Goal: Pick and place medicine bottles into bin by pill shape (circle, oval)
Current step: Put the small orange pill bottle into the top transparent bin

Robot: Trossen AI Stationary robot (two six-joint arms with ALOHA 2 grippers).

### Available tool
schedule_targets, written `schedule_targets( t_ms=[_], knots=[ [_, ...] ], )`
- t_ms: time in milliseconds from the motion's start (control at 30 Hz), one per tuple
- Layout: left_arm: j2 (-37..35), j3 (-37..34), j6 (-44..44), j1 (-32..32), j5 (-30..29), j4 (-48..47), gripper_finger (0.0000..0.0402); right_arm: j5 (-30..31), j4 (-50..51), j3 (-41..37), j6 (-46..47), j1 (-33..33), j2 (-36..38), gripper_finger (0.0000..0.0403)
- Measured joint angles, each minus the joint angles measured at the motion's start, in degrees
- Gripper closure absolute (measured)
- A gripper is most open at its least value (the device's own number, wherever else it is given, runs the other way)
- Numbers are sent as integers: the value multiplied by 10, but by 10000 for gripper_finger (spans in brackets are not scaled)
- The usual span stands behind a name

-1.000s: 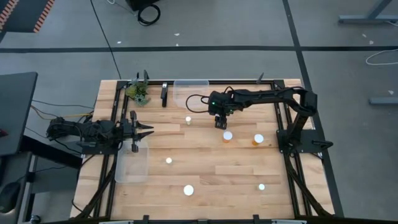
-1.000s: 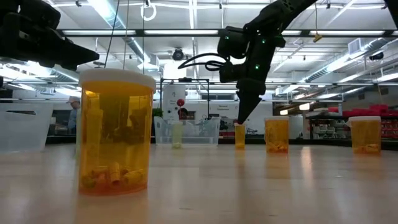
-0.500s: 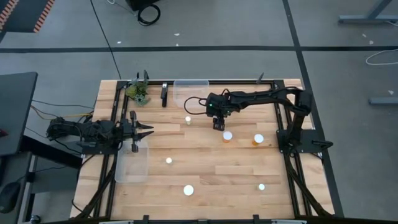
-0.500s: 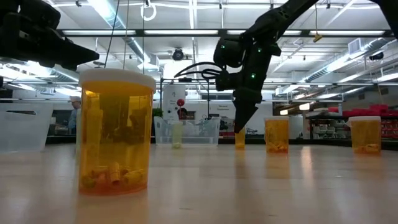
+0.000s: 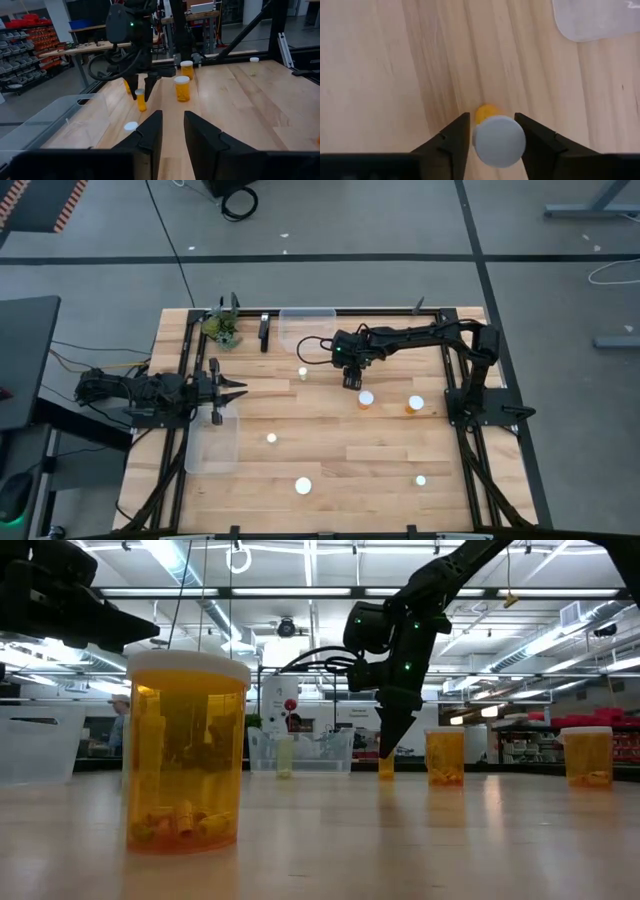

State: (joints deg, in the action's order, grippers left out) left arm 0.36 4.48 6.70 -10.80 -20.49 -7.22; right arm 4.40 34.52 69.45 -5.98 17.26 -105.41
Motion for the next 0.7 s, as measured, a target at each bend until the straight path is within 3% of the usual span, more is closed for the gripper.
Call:
schedule_targets(
  t_ms=[200,400,700],
  knots=[
    [0,0,0,0,0,0,318,0,0,0,7,0,0,278],
    [0,0,0,0,0,0,311,3,5,3,14,3,0,276],
    [0,0,0,0,0,0,319,5,51,91,9,2,0,275]
  ],
)
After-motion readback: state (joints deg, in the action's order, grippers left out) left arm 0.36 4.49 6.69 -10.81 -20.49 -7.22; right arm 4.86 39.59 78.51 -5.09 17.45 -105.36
